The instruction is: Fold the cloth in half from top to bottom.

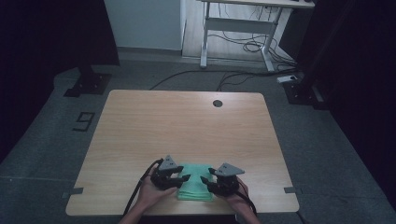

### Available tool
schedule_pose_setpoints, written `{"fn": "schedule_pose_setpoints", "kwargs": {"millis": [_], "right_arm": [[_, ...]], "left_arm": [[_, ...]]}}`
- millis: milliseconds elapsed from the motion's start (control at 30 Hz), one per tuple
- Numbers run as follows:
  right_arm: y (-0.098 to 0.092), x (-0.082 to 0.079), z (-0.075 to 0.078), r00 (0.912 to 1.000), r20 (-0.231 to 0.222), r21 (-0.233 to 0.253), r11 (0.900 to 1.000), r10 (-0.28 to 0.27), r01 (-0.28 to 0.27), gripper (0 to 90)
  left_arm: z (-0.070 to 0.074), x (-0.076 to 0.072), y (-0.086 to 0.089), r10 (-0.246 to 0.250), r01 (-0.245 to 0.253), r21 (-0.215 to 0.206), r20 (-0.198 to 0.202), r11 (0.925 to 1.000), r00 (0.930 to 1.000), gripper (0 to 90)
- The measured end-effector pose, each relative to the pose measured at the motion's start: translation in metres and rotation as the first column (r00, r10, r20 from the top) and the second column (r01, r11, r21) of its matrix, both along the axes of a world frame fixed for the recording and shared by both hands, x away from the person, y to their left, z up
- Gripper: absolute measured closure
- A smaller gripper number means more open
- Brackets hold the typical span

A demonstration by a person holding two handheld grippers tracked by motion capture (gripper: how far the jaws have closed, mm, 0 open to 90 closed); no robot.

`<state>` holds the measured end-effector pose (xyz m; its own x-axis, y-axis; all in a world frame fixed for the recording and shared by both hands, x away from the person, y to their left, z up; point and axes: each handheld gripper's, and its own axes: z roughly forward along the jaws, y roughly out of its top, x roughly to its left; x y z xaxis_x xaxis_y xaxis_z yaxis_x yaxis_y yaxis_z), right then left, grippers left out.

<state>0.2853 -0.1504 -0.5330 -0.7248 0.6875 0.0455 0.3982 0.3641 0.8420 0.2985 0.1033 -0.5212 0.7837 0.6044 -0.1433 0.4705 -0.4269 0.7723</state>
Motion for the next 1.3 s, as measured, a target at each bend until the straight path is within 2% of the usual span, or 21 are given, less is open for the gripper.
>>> {"fn": "schedule_pose_setpoints", "kwargs": {"millis": [133,200,267,300,367,433,600,800,833,867,1000,1167,1300], "right_arm": [[0.001,-0.025,-0.003,0.9985,-0.01,-0.002,0.999,0.054,-0.054,44.4],[0.005,-0.034,-0.008,0.9967,-0.022,-0.03,0.996,0.079,-0.079,44.0],[0.009,-0.039,-0.016,0.9961,-0.027,-0.083,0.993,0.084,-0.086,44.7],[0.01,-0.04,-0.019,0.9966,-0.022,-0.099,0.992,0.08,-0.082,44.8],[0.01,-0.038,-0.02,0.9968,-0.027,-0.085,0.993,0.075,-0.077,45.4],[0.011,-0.033,-0.019,0.997,-0.031,-0.091,0.993,0.071,-0.073,45.7],[0.011,-0.012,-0.019,0.9984,-0.032,-0.092,0.995,0.047,-0.05,47.4],[0.013,0.019,-0.018,0.9989,-0.045,-0.094,0.995,0.012,-0.016,47.6],[0.013,0.031,-0.018,0.9989,-0.047,-0.09,0.996,-0.004,-0.001,47.7],[0.013,0.031,-0.018,0.9989,-0.047,-0.09,0.996,-0.004,-0.001,47.7],[0.012,0.055,-0.018,0.9988,-0.045,-0.087,0.996,-0.021,0.017,48.2],[0.015,0.072,-0.018,0.9984,-0.042,-0.096,0.995,-0.038,0.034,48.1],[0.016,0.072,-0.016,0.9986,-0.022,-0.092,0.995,-0.048,0.046,46.0]], "left_arm": [[-0.003,-0.02,0.001,-0.053,0.054,0.025,-0.015,0.9982,0.9985,50.9],[-0.01,-0.025,-0.001,-0.071,0.072,0.049,-0.029,0.9962,0.9971,50.7],[-0.018,-0.026,-0.004,-0.074,0.077,0.075,-0.036,0.9942,0.9966,50.8],[-0.021,-0.025,-0.004,-0.066,0.068,0.073,-0.033,0.995,0.9973,51.1],[-0.02,-0.022,-0.005,-0.061,0.063,0.079,-0.031,0.9949,0.9977,52.5],[-0.021,-0.016,-0.008,-0.061,0.063,0.094,-0.024,0.9936,0.9978,53.3],[-0.02,0.009,-0.01,-0.04,0.042,0.097,-0.028,0.9944,0.9988,54.6],[-0.02,0.038,-0.014,-0.01,0.011,0.107,-0.015,0.9942,0.9998,55.0],[-0.02,0.045,-0.015,-0.003,0.005,0.105,-0.018,0.9944,0.9998,55.1],[-0.02,0.051,-0.016,0.004,-0.002,0.105,-0.02,0.9944,0.9998,55.1],[-0.02,0.068,-0.018,0.03,-0.028,0.103,-0.021,0.9943,0.9993,55.1],[-0.021,0.08,-0.018,0.056,-0.054,0.092,-0.015,0.9942,0.9983,55.1],[-0.017,0.078,-0.017,0.063,-0.063,0.086,-0.003,0.9943,0.998,51.3]]}}
